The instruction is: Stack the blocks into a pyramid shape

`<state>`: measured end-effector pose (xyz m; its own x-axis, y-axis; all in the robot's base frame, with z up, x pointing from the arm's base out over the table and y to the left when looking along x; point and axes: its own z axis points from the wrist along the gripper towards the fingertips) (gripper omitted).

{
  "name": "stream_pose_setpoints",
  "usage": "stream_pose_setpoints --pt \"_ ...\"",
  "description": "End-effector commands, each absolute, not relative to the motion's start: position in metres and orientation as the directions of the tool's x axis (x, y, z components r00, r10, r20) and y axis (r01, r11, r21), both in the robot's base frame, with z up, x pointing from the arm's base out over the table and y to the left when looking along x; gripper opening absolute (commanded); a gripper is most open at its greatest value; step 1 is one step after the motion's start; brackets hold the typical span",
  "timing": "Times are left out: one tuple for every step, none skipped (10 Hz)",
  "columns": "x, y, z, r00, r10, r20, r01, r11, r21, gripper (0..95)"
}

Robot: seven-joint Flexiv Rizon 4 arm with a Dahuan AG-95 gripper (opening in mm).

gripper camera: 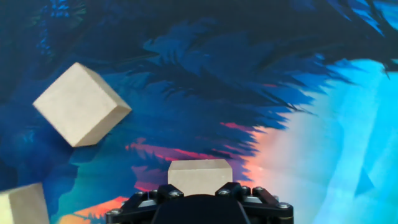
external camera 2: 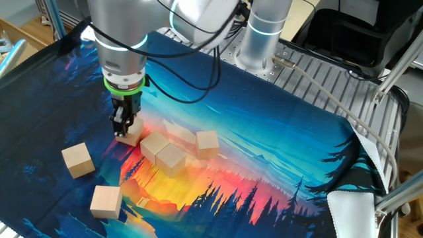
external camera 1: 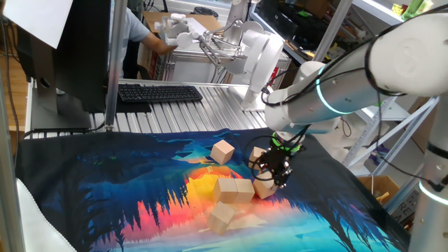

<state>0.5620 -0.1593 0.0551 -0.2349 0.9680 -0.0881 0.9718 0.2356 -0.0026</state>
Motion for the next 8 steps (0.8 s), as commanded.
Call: stream_pose_setpoints --pt "0.562 -0.158 0.054 -0.206 0.975 -0.081 0.978 0.204 -0.036 0.0" --pt "0.562 -0.158 0.054 -0.205 0.976 -0.074 0.978 0.202 -0.047 0.0" --pt "0.562 -0.159 0.053 -0.197 0.978 -0.069 0.98 0.194 -0.049 0.0" --pt "0.56 -0.159 0.052 -0.189 0.98 -0.064 0.981 0.185 -0.053 0.0" --pt "0.558 -0.159 0.05 -0.185 0.981 -0.064 0.982 0.181 -0.061 0.0" --pt "0.555 -0.159 0.047 -0.176 0.983 -0.059 0.983 0.172 -0.065 0.0" --pt "0.552 -0.159 0.045 -0.17 0.984 -0.053 0.984 0.166 -0.068 0.0" --pt "0.549 -0.159 0.043 -0.159 0.986 -0.053 0.985 0.155 -0.075 0.0"
